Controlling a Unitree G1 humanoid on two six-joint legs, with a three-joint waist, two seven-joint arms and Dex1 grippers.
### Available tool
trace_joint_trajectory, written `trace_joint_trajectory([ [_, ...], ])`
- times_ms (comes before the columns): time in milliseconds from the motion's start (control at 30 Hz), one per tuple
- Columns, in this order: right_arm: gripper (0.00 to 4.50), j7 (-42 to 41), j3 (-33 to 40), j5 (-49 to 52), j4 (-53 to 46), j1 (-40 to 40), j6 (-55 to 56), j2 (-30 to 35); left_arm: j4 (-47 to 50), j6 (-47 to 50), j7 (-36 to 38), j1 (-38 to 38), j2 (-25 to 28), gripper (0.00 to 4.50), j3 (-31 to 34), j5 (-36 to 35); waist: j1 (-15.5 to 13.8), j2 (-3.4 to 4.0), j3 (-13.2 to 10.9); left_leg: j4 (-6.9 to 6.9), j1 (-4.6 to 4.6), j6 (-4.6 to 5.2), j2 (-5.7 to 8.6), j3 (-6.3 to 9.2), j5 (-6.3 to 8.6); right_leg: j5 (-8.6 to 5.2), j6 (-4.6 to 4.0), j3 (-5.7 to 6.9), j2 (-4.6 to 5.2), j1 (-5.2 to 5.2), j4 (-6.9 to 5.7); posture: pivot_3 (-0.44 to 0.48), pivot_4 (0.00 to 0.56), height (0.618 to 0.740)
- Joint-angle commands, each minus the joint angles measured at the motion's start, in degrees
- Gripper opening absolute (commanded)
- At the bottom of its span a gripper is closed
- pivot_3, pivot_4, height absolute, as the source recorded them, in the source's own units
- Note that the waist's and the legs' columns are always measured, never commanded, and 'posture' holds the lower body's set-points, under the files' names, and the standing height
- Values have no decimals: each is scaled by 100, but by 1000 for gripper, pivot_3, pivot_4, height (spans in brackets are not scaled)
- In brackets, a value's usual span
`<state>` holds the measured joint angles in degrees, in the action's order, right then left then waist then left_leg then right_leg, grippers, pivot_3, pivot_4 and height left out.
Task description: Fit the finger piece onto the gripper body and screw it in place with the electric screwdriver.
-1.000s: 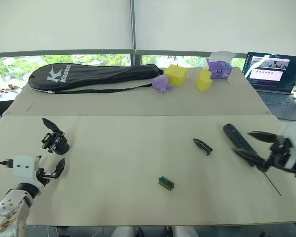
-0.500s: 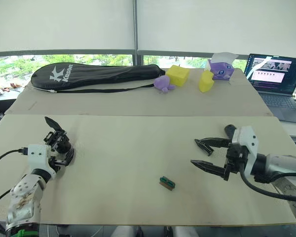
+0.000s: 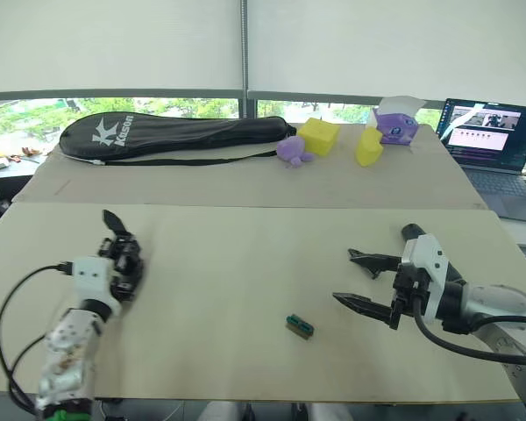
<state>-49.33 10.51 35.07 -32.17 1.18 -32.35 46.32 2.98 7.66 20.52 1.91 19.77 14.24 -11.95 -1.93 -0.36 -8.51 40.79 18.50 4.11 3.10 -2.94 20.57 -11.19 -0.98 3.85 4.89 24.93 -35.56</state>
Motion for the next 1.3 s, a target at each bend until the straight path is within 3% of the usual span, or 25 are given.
trace_joint_trajectory([
  [33, 4500, 116, 37, 50, -328, 65, 48, -77, 1376, 601, -650, -91, -665, 2344, -917, 292, -56, -2, -1, 1, 0, -1, 3, 1, 0, 6, 10, 0, 1, -7, 12, 0, 150, 737],
  [200, 4500, 188, -19, 84, -442, 113, -15, -124, 1322, 1132, -1269, -518, -1095, 2344, -1511, 963, -7, -24, -14, -1, 6, 2, 6, 27, 0, 20, 31, 4, -14, -21, 48, 0, 150, 737],
  [400, 4500, 245, -115, 11, -431, 118, -1, -123, 520, 1007, -1236, -856, -1299, 2344, -1360, 724, 68, -23, -14, -3, 4, 33, -8, 35, -18, 19, 30, 3, -30, -16, 44, 0, 150, 737],
  [533, 4500, 301, -135, 31, -444, 36, -35, -125, 601, 1056, -158, -434, -685, 4271, -1169, 187, 98, -18, -12, -2, 3, 32, -8, 37, -17, 19, 29, 3, -28, -17, 45, 0, 150, 737],
  [567, 4500, 309, -137, 38, -436, 17, -37, -125, 586, 1064, 129, -382, -446, 4456, -1052, 31, 116, -16, -10, -4, 0, 29, -8, 37, -15, 18, 28, 3, -28, -17, 45, 0, 150, 737],
  [700, 4500, 291, -205, 29, -392, -38, -8, -114, 69, 491, 1678, -464, 559, 4456, -830, -446, 137, -9, -12, -5, -4, 21, -15, 38, -12, 15, 23, 6, -33, -17, 41, 0, 150, 737],
  [833, 4500, 306, -312, 21, -322, -206, -15, -131, -1094, -440, 2787, -917, 1269, 4456, -1057, -227, 102, 2, -16, -4, -2, 14, -14, 38, -10, 14, 20, 9, -34, -16, 44, 0, 150, 737],
  [1033, 4500, 308, -336, 128, -319, -411, -151, -123, -2240, -775, 3590, -1852, 1354, 4456, -1188, -296, 99, 1, -17, -4, 0, 21, 1, 42, -13, 15, 21, 20, -23, -24, 52, 0, 150, 737],
  [1300, 4500, 427, -558, 17, -380, -424, -171, -250, -3551, -1356, 3776, -2804, 1043, 4456, -1497, 92, 113, 1, -17, 2, -6, 20, 2, 50, -14, 15, 21, 31, -23, -37, 51, 0, 150, 737],
])
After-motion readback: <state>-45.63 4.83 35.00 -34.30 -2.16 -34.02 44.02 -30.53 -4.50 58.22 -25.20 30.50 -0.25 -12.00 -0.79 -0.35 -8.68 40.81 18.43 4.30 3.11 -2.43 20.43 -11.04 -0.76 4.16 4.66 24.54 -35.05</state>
